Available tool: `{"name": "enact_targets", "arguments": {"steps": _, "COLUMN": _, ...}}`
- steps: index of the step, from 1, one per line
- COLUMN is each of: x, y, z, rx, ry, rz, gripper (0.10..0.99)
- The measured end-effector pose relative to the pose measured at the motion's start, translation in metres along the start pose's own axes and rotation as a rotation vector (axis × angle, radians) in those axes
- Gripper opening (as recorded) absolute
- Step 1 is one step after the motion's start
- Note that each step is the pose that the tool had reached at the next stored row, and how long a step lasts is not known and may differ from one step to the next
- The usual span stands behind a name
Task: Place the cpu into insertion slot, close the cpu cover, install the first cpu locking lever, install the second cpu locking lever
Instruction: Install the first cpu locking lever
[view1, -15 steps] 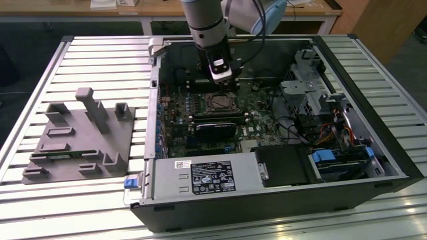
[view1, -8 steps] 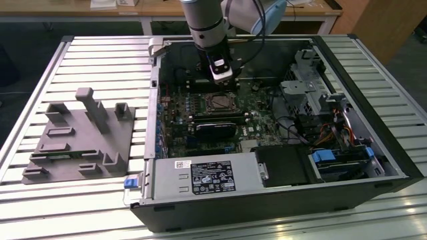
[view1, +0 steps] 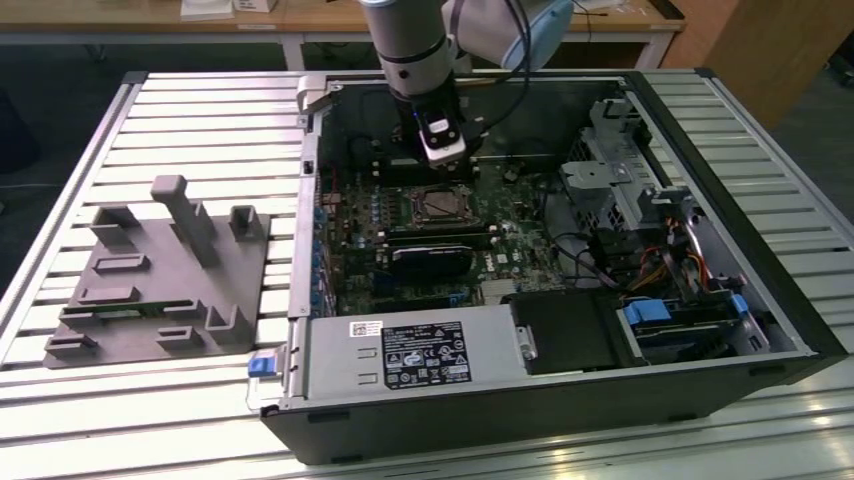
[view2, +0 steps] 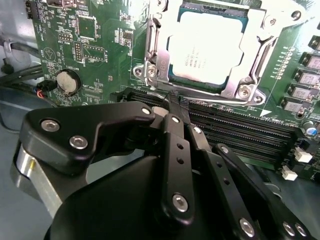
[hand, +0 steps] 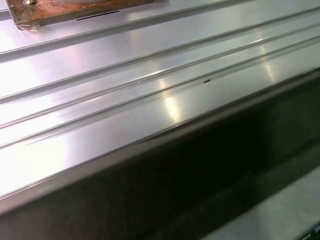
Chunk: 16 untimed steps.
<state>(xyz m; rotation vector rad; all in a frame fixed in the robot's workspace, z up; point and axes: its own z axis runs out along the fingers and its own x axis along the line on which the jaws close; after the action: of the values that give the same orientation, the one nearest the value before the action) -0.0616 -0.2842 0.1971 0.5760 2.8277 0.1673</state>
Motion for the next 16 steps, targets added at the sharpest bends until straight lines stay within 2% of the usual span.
{"name": "enact_targets", "arguments": {"steps": 16, "x": 0.0007, "y": -0.0023, "z": 0.0058, "rx": 0.009, "ry": -0.0033, "rz": -0.003, "gripper": 0.106}}
